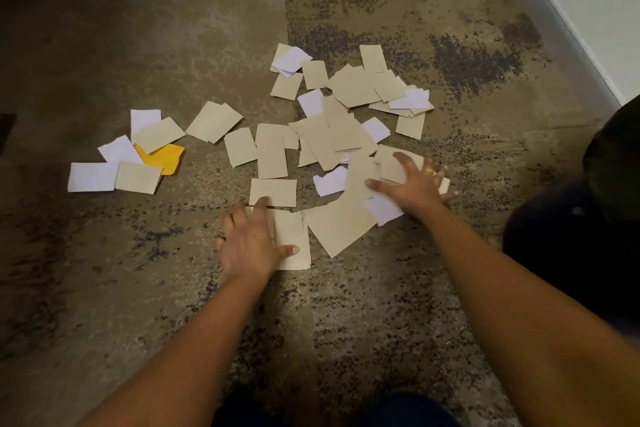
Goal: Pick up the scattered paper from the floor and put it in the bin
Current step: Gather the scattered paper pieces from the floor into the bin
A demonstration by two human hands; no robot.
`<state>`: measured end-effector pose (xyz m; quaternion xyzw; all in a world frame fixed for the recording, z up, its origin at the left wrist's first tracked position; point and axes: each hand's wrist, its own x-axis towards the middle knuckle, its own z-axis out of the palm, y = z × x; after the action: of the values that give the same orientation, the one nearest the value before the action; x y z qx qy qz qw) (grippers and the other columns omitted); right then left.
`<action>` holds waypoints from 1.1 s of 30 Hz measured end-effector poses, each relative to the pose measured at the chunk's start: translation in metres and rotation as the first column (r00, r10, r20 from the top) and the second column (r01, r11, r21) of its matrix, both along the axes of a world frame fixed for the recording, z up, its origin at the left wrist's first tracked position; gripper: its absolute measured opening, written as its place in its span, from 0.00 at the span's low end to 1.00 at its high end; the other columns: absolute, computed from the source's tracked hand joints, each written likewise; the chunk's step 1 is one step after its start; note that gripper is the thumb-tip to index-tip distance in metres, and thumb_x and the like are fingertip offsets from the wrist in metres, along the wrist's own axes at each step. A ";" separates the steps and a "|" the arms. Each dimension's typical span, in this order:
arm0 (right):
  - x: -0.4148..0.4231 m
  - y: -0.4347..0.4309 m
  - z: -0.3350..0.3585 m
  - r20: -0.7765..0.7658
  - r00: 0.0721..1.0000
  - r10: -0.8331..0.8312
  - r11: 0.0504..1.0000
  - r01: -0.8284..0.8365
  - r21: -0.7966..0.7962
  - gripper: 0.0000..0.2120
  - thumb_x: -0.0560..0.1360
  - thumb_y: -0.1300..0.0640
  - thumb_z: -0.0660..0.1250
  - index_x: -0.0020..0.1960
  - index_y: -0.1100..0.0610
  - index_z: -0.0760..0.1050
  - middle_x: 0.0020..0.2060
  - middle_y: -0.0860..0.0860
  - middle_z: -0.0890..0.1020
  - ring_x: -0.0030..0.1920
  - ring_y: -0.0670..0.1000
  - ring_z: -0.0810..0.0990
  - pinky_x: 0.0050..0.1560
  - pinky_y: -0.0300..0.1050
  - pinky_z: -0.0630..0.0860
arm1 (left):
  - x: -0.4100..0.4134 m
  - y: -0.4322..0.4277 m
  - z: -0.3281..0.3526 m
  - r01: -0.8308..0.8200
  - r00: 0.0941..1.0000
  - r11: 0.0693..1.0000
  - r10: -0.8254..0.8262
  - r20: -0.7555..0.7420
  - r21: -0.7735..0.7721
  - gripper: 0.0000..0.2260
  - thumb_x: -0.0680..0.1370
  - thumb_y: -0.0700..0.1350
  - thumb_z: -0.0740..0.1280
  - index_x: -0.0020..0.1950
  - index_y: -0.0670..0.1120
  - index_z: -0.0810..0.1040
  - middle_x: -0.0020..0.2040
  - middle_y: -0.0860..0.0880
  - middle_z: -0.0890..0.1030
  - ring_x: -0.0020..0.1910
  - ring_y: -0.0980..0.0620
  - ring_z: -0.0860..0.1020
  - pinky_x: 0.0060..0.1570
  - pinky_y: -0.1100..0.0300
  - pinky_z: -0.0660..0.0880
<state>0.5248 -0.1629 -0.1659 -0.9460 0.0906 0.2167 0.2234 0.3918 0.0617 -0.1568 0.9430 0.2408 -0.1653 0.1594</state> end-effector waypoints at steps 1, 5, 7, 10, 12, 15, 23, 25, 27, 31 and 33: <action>-0.007 0.008 -0.001 0.014 0.999 0.034 0.999 -0.034 0.000 0.44 0.63 0.28 0.65 0.74 0.38 0.52 0.76 0.56 0.42 0.74 0.62 0.35 0.66 0.72 0.36 | 0.001 0.000 0.001 0.001 1.000 1.000 -0.001 -0.005 -0.006 0.43 0.66 0.59 0.74 0.75 0.53 0.54 0.75 0.42 0.55 0.73 0.42 0.55 0.64 0.42 0.66; -0.029 0.033 -0.004 0.053 0.991 0.119 0.993 -0.120 0.006 0.45 0.61 0.29 0.68 0.73 0.40 0.55 0.76 0.57 0.44 0.75 0.60 0.38 0.68 0.71 0.39 | 0.008 -0.001 0.005 -0.048 0.999 0.995 0.049 0.011 -0.086 0.42 0.64 0.54 0.78 0.72 0.51 0.59 0.71 0.41 0.60 0.70 0.41 0.59 0.63 0.45 0.68; -0.039 0.039 -0.004 0.056 0.989 0.135 0.991 -0.136 0.014 0.45 0.61 0.31 0.71 0.72 0.41 0.56 0.76 0.58 0.46 0.76 0.59 0.40 0.70 0.70 0.41 | 0.010 -0.003 0.005 -0.084 0.996 0.990 0.084 -0.003 -0.112 0.41 0.64 0.52 0.78 0.71 0.49 0.61 0.70 0.41 0.61 0.69 0.40 0.61 0.63 0.46 0.68; -0.055 0.050 -0.003 0.085 0.984 0.155 0.988 -0.154 -0.009 0.41 0.64 0.37 0.72 0.71 0.43 0.59 0.76 0.57 0.49 0.76 0.58 0.45 0.71 0.66 0.44 | 0.011 -0.003 0.007 -0.124 0.992 0.986 0.120 -0.038 -0.114 0.38 0.63 0.53 0.78 0.67 0.44 0.65 0.67 0.42 0.63 0.63 0.39 0.70 0.57 0.47 0.72; -0.064 0.058 -0.002 0.134 0.984 0.118 0.993 -0.118 -0.009 0.36 0.67 0.41 0.72 0.70 0.45 0.61 0.74 0.58 0.53 0.75 0.59 0.50 0.72 0.61 0.49 | 0.010 -0.003 0.007 -0.124 0.992 0.986 0.119 -0.047 -0.108 0.35 0.64 0.53 0.78 0.64 0.43 0.66 0.66 0.42 0.64 0.59 0.39 0.74 0.52 0.47 0.74; -0.070 0.069 0.001 0.165 0.984 0.065 0.998 -0.069 0.015 0.31 0.68 0.46 0.73 0.67 0.46 0.65 0.71 0.57 0.59 0.72 0.59 0.55 0.69 0.57 0.59 | 0.010 -0.004 0.006 -0.129 0.991 0.985 0.125 -0.041 -0.118 0.33 0.64 0.53 0.78 0.61 0.45 0.67 0.63 0.43 0.71 0.58 0.40 0.75 0.50 0.48 0.74; -0.070 0.079 0.004 0.120 0.989 -0.090 0.988 0.073 0.139 0.29 0.67 0.55 0.76 0.63 0.54 0.66 0.64 0.59 0.67 0.62 0.59 0.68 0.57 0.49 0.71 | 0.015 -0.004 0.014 -0.141 0.979 0.989 0.135 -0.156 -0.031 0.30 0.64 0.60 0.76 0.62 0.50 0.75 0.58 0.48 0.79 0.57 0.45 0.78 0.43 0.57 0.71; -0.074 0.080 0.002 0.116 0.985 -0.124 0.980 0.103 0.172 0.28 0.69 0.57 0.74 0.63 0.57 0.65 0.61 0.60 0.71 0.60 0.59 0.71 0.56 0.50 0.72 | 0.016 -0.006 0.016 -0.152 0.977 0.988 0.145 -0.156 -0.036 0.27 0.65 0.58 0.76 0.61 0.50 0.76 0.57 0.48 0.80 0.56 0.45 0.78 0.43 0.57 0.70; -0.076 0.078 0.002 0.063 0.984 -0.167 0.964 0.149 0.221 0.27 0.69 0.58 0.74 0.63 0.57 0.65 0.59 0.60 0.74 0.59 0.60 0.74 0.54 0.50 0.73 | 0.016 -0.008 0.018 -0.194 0.971 0.978 0.179 -0.160 -0.082 0.25 0.67 0.55 0.76 0.60 0.50 0.77 0.57 0.47 0.80 0.56 0.45 0.78 0.43 0.57 0.69; -0.078 0.072 0.008 -0.051 0.975 -0.216 0.906 0.220 0.362 0.26 0.68 0.60 0.75 0.62 0.59 0.68 0.59 0.58 0.75 0.58 0.58 0.74 0.49 0.47 0.72 | 0.016 -0.008 0.023 -0.311 0.946 0.917 0.275 -0.170 -0.248 0.21 0.69 0.48 0.75 0.60 0.50 0.78 0.57 0.46 0.81 0.55 0.46 0.78 0.45 0.59 0.70; -0.081 0.070 0.013 -0.063 0.971 -0.229 0.890 0.235 0.390 0.25 0.67 0.60 0.76 0.60 0.60 0.70 0.58 0.58 0.76 0.58 0.58 0.75 0.49 0.47 0.73 | 0.014 -0.008 0.024 -0.357 0.933 0.857 0.312 -0.178 -0.372 0.19 0.69 0.43 0.75 0.60 0.47 0.78 0.57 0.45 0.81 0.54 0.45 0.79 0.49 0.56 0.73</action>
<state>0.4433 -0.0929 -0.1531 -0.8621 0.1588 0.2097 0.4331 0.4063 0.0537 -0.1331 0.8236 0.3708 -0.2328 0.3605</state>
